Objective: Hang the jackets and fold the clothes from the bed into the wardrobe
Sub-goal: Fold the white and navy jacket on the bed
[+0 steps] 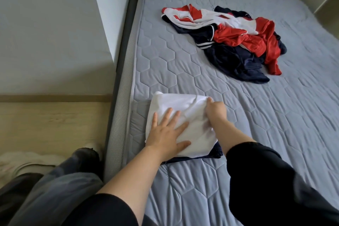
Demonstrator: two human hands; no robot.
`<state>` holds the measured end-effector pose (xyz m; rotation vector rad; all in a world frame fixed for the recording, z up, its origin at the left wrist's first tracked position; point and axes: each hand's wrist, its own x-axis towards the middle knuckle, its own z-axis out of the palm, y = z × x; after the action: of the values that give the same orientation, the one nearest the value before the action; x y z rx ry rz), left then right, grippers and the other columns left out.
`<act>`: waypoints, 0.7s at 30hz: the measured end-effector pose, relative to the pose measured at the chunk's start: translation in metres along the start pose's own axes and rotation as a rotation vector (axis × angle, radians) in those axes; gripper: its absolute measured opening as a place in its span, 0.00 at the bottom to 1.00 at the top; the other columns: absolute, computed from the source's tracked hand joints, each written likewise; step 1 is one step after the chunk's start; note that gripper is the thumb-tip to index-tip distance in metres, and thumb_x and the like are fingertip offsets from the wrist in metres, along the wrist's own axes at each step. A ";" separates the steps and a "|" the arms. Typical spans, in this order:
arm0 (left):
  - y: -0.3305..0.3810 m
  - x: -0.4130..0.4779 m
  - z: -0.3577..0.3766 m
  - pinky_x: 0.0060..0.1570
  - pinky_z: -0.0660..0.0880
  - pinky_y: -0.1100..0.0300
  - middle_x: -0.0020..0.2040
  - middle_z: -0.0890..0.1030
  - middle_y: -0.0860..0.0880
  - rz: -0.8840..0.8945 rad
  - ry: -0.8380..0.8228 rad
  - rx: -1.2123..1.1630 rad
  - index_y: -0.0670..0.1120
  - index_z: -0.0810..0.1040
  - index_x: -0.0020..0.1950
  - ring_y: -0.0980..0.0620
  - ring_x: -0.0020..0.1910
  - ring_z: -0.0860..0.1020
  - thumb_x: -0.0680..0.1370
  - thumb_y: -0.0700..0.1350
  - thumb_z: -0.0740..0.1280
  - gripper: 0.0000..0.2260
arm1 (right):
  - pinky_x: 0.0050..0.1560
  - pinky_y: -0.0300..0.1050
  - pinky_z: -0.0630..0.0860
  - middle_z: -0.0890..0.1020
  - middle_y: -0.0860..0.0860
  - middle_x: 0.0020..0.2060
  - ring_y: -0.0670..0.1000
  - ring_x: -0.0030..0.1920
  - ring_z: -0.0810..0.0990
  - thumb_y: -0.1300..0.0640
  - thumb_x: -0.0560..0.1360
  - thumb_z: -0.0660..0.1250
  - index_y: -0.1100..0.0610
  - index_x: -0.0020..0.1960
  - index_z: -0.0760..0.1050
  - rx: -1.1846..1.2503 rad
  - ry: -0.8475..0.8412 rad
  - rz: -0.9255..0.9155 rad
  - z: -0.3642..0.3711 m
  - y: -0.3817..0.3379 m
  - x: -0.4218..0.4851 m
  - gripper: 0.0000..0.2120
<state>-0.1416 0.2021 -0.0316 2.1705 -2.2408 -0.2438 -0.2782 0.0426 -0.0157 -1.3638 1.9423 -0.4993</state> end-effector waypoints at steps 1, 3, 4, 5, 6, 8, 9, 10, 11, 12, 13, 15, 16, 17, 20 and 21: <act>0.001 0.002 -0.001 0.64 0.24 0.41 0.79 0.41 0.52 -0.005 0.019 -0.023 0.61 0.47 0.76 0.49 0.74 0.32 0.74 0.69 0.41 0.32 | 0.40 0.44 0.66 0.78 0.55 0.39 0.55 0.40 0.76 0.45 0.82 0.51 0.63 0.51 0.75 -0.052 0.013 -0.021 0.003 0.004 -0.001 0.23; 0.000 0.008 -0.004 0.68 0.31 0.40 0.79 0.42 0.51 -0.070 0.085 -0.068 0.58 0.48 0.77 0.49 0.75 0.34 0.77 0.66 0.44 0.30 | 0.45 0.45 0.66 0.80 0.59 0.50 0.59 0.51 0.78 0.47 0.83 0.48 0.64 0.57 0.75 -0.130 0.051 -0.046 0.010 0.006 -0.005 0.25; -0.001 0.010 -0.007 0.69 0.34 0.39 0.79 0.41 0.51 -0.116 0.121 -0.089 0.57 0.48 0.78 0.48 0.75 0.34 0.78 0.64 0.46 0.29 | 0.46 0.45 0.67 0.80 0.60 0.53 0.60 0.54 0.77 0.48 0.83 0.47 0.63 0.59 0.74 -0.173 0.075 -0.060 0.010 0.005 -0.008 0.24; -0.003 0.013 -0.008 0.69 0.34 0.39 0.79 0.40 0.51 -0.156 0.140 -0.103 0.57 0.47 0.78 0.48 0.75 0.33 0.79 0.63 0.47 0.28 | 0.47 0.47 0.68 0.79 0.59 0.56 0.60 0.56 0.76 0.50 0.83 0.48 0.62 0.60 0.73 -0.220 0.111 -0.097 0.010 0.004 -0.010 0.21; -0.006 0.015 -0.008 0.69 0.34 0.39 0.79 0.39 0.51 -0.183 0.136 -0.105 0.56 0.47 0.78 0.47 0.75 0.32 0.80 0.62 0.48 0.28 | 0.51 0.49 0.68 0.76 0.59 0.59 0.59 0.59 0.74 0.53 0.82 0.49 0.61 0.62 0.70 -0.261 0.162 -0.174 0.008 0.001 -0.011 0.18; -0.007 0.018 -0.005 0.70 0.35 0.38 0.78 0.38 0.51 -0.195 0.107 -0.090 0.56 0.46 0.78 0.46 0.75 0.32 0.80 0.61 0.48 0.28 | 0.63 0.51 0.64 0.71 0.58 0.66 0.59 0.65 0.68 0.58 0.80 0.54 0.61 0.67 0.66 -0.314 0.282 -0.468 0.006 -0.003 -0.019 0.17; -0.006 0.019 -0.003 0.70 0.36 0.38 0.78 0.38 0.50 -0.188 0.100 -0.088 0.57 0.45 0.78 0.46 0.75 0.32 0.80 0.61 0.48 0.28 | 0.67 0.51 0.60 0.68 0.58 0.69 0.59 0.68 0.65 0.58 0.79 0.55 0.60 0.69 0.66 -0.307 0.317 -0.647 0.007 -0.005 -0.028 0.19; -0.005 0.020 -0.001 0.70 0.36 0.38 0.78 0.38 0.50 -0.180 0.096 -0.091 0.57 0.44 0.78 0.46 0.75 0.32 0.80 0.61 0.48 0.28 | 0.70 0.51 0.57 0.67 0.57 0.71 0.58 0.71 0.63 0.57 0.79 0.55 0.60 0.70 0.66 -0.312 0.300 -0.817 0.008 -0.005 -0.035 0.20; -0.005 0.020 0.001 0.70 0.35 0.38 0.78 0.38 0.51 -0.175 0.094 -0.092 0.57 0.43 0.78 0.46 0.75 0.32 0.80 0.61 0.48 0.28 | 0.71 0.52 0.55 0.67 0.56 0.72 0.58 0.73 0.62 0.55 0.79 0.53 0.59 0.71 0.66 -0.346 0.241 -0.956 0.012 -0.002 -0.041 0.21; -0.006 0.020 0.003 0.70 0.36 0.39 0.78 0.39 0.51 -0.173 0.095 -0.094 0.58 0.44 0.78 0.47 0.75 0.33 0.80 0.61 0.49 0.28 | 0.73 0.53 0.52 0.65 0.55 0.73 0.56 0.74 0.59 0.52 0.79 0.51 0.57 0.72 0.66 -0.403 0.150 -1.023 0.017 0.006 -0.044 0.23; -0.008 0.020 0.005 0.71 0.37 0.40 0.78 0.39 0.52 -0.171 0.097 -0.097 0.57 0.45 0.78 0.48 0.76 0.33 0.80 0.60 0.49 0.27 | 0.74 0.53 0.48 0.62 0.52 0.75 0.53 0.76 0.55 0.49 0.80 0.49 0.54 0.74 0.62 -0.471 0.044 -1.000 0.020 0.017 -0.046 0.25; -0.013 0.018 0.008 0.72 0.38 0.41 0.79 0.40 0.54 -0.170 0.087 -0.119 0.56 0.46 0.78 0.51 0.76 0.34 0.81 0.58 0.49 0.26 | 0.75 0.54 0.41 0.53 0.47 0.78 0.48 0.77 0.47 0.46 0.81 0.46 0.49 0.78 0.52 -0.563 -0.074 -0.809 0.021 0.041 -0.040 0.26; -0.015 0.017 0.010 0.72 0.39 0.42 0.78 0.40 0.55 -0.173 0.083 -0.135 0.56 0.47 0.78 0.52 0.76 0.34 0.81 0.57 0.48 0.26 | 0.74 0.55 0.39 0.50 0.46 0.78 0.47 0.77 0.44 0.45 0.81 0.45 0.48 0.78 0.48 -0.568 -0.075 -0.713 0.022 0.051 -0.034 0.27; -0.015 0.017 0.010 0.72 0.39 0.41 0.78 0.40 0.55 -0.177 0.079 -0.149 0.56 0.47 0.78 0.53 0.75 0.34 0.81 0.57 0.48 0.26 | 0.74 0.55 0.38 0.48 0.46 0.78 0.45 0.77 0.41 0.43 0.80 0.43 0.48 0.78 0.46 -0.566 -0.072 -0.636 0.022 0.056 -0.028 0.28; -0.014 0.018 0.010 0.72 0.39 0.42 0.78 0.39 0.55 -0.186 0.079 -0.167 0.56 0.47 0.78 0.54 0.75 0.34 0.81 0.57 0.48 0.25 | 0.74 0.55 0.36 0.44 0.46 0.78 0.44 0.76 0.37 0.40 0.78 0.38 0.50 0.79 0.43 -0.581 -0.079 -0.563 0.025 0.057 -0.023 0.31; -0.014 0.018 0.009 0.72 0.39 0.42 0.78 0.39 0.55 -0.195 0.087 -0.176 0.55 0.46 0.78 0.54 0.75 0.34 0.81 0.57 0.48 0.26 | 0.74 0.55 0.35 0.44 0.46 0.78 0.44 0.76 0.37 0.40 0.78 0.38 0.50 0.78 0.43 -0.576 -0.081 -0.559 0.027 0.056 -0.024 0.31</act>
<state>-0.1293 0.1846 -0.0443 2.2571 -1.8875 -0.3286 -0.2911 0.0875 -0.0634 -2.2796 1.6841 -0.1206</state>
